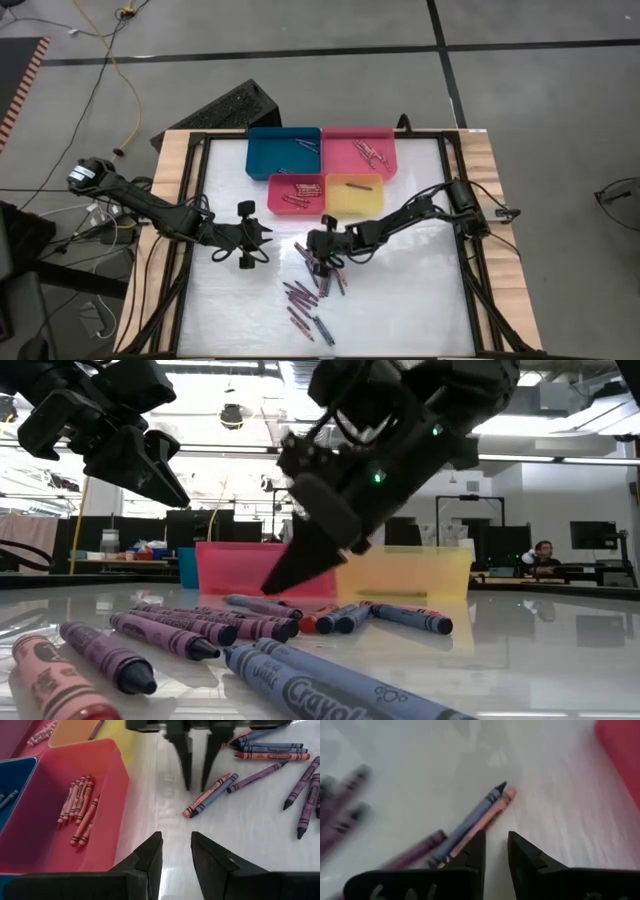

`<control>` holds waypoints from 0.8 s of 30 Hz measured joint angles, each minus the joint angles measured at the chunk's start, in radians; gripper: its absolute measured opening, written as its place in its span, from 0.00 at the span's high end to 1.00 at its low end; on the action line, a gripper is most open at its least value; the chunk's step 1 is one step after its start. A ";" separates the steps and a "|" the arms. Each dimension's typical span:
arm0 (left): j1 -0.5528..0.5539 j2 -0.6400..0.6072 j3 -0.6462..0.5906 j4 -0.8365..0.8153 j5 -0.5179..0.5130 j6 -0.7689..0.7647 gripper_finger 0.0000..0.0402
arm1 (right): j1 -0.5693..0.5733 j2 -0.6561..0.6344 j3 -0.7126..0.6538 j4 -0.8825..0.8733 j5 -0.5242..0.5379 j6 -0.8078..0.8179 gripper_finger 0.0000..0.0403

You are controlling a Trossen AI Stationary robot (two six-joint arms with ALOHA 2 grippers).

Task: Sort crayons
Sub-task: Put the blue crayon into the blue bin

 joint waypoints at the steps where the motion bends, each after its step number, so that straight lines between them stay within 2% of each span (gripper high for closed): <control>1: 0.000 0.000 0.000 0.000 0.000 0.000 0.77 | 0.005 0.002 -0.002 -0.004 0.000 -0.023 0.80; 6: 0.000 0.000 0.000 0.001 0.002 0.000 0.77 | 0.023 -0.001 0.001 0.017 0.057 -0.047 0.80; 17: 0.000 0.000 0.000 0.001 0.002 0.000 0.77 | 0.044 -0.001 0.000 0.095 0.078 -0.100 0.80; 24: 0.000 0.024 0.000 0.004 -0.001 -0.015 0.77 | 0.046 -0.001 -0.001 0.086 0.078 -0.099 0.80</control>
